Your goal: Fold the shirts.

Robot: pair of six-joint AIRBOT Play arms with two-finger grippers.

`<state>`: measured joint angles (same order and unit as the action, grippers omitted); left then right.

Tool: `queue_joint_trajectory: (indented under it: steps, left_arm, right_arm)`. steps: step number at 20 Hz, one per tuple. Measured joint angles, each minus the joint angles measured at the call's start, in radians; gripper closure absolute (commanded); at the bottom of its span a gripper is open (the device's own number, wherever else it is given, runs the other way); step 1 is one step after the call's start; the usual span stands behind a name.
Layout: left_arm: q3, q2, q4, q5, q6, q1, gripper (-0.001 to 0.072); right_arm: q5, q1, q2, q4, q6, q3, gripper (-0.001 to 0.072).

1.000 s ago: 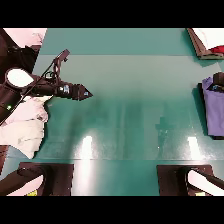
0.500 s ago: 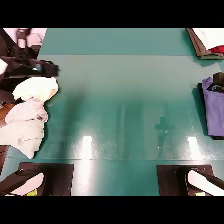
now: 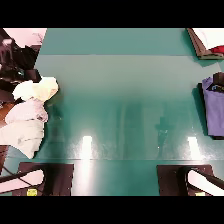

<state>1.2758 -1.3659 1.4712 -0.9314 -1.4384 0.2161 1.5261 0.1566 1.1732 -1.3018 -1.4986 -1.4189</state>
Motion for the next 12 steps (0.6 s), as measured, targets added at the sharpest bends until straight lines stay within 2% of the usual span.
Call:
queue_joint_trajectory:
  steps: [1,3,4,9,12]
  left_arm:
    - [0.0,-0.039,0.006,0.0,-0.003,0.005,0.0246]
    - [0.001,-0.097,0.012,0.001,-0.008,0.01,0.0557]
    - [0.002,-0.114,0.013,0.003,-0.009,0.012,0.0676]
    - [0.097,-0.14,-0.024,-0.05,-0.002,0.016,0.0684]
    - [0.23,-0.08,-0.201,-0.101,0.089,0.017,0.0685]
  right_arm:
    - [0.0,0.0,0.0,0.0,0.0,0.0,0.0692]
    - [0.0,0.0,0.0,0.0,0.0,0.0,0.0692]
    - [0.0,0.0,0.0,0.0,0.0,0.0,0.0693]
    - [-0.022,0.0,0.0,0.0,0.0,-0.003,0.0693]
    - [-0.042,0.0,0.0,0.001,0.0,-0.045,0.0692]
